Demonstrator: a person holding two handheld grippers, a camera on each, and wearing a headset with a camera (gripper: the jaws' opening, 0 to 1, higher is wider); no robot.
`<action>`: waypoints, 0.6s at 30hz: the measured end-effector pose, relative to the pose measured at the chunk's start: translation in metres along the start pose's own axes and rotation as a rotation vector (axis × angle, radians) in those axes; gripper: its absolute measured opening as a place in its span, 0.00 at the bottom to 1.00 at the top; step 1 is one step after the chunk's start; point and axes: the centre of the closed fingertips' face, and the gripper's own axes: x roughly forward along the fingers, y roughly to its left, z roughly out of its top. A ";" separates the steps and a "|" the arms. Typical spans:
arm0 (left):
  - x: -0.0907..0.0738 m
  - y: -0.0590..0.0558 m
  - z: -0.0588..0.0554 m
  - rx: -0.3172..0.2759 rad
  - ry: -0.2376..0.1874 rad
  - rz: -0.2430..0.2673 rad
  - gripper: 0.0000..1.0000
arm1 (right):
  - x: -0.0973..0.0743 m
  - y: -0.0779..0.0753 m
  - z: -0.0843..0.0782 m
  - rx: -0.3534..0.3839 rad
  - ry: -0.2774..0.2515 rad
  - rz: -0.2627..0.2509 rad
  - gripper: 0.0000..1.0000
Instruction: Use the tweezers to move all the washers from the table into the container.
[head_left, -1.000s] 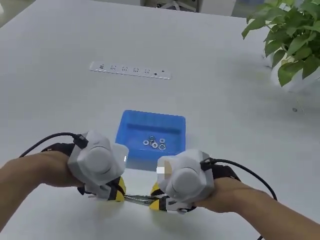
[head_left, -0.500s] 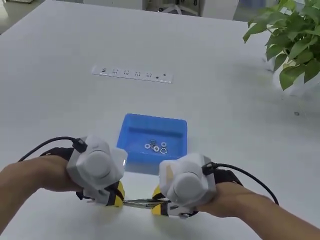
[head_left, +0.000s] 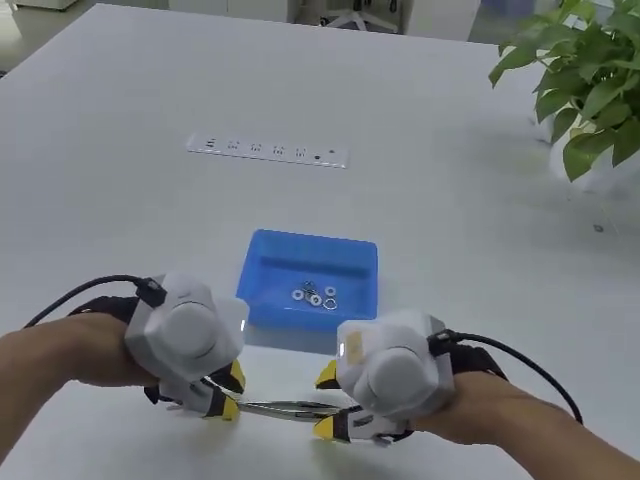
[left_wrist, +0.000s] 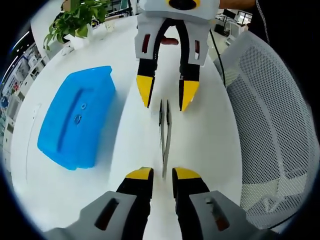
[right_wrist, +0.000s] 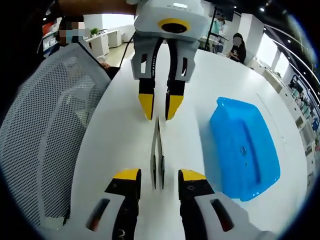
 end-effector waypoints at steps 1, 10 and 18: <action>-0.002 -0.001 -0.001 -0.007 -0.002 0.002 0.24 | -0.004 -0.003 0.000 0.009 -0.007 -0.017 0.33; -0.041 0.011 0.010 -0.148 -0.190 0.120 0.46 | -0.048 -0.022 -0.011 0.160 -0.106 -0.158 0.52; -0.070 0.024 0.018 -0.241 -0.330 0.205 0.71 | -0.077 -0.037 -0.023 0.289 -0.191 -0.254 0.67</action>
